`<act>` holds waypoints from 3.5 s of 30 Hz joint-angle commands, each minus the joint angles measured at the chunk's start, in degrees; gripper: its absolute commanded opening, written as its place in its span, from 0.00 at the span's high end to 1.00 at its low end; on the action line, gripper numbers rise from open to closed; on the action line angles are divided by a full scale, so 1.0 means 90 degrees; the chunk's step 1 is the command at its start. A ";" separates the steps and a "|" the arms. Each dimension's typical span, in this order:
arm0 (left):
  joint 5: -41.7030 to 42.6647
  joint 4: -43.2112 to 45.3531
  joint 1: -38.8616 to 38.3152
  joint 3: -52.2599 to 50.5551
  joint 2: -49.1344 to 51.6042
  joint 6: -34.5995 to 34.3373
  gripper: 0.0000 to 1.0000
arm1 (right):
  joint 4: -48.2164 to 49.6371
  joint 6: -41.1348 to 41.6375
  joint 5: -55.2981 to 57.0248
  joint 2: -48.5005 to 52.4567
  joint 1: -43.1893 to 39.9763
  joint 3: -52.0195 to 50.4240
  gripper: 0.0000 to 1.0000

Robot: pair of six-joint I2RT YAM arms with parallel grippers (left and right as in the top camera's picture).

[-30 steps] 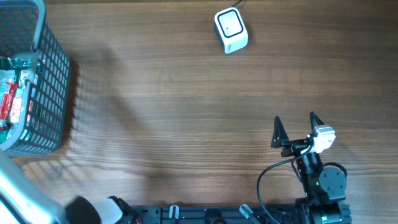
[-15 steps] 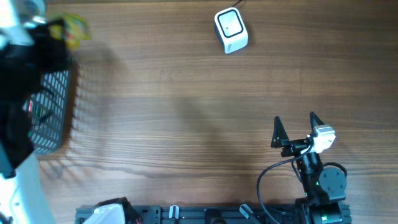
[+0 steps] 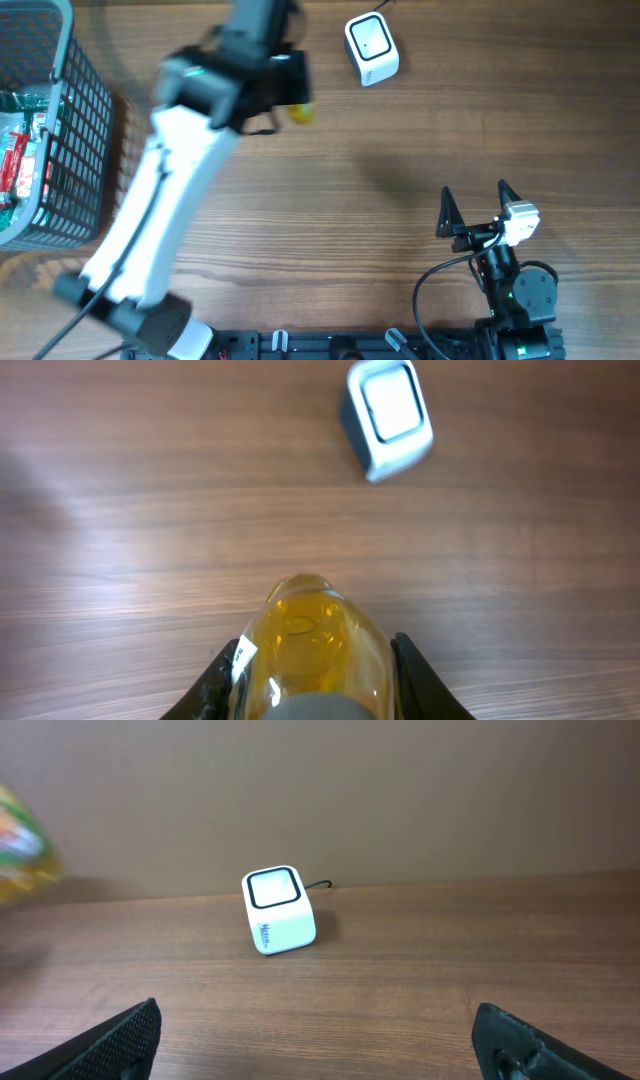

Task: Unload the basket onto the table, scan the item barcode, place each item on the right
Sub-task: 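Lift the oil bottle out and carry it toward the white scanner, then set the oil bottle upright on the table below the scanner, then return the left gripper into the basket and grasp the red-white carton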

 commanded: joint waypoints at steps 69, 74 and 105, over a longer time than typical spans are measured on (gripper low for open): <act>-0.2079 0.1620 -0.1450 0.1124 0.1321 0.1032 0.00 | 0.0024 0.0022 0.0029 -0.0029 -0.0027 -0.0005 0.00; -0.2174 0.1622 -0.0151 0.1392 0.0403 0.1834 0.00 | 0.0022 0.0024 0.0029 -0.0029 -0.0027 -0.0005 0.00; -0.0865 -0.1061 0.7371 0.1205 0.0410 0.2608 0.00 | 0.0024 0.0022 0.0029 -0.0029 -0.0027 -0.0005 0.00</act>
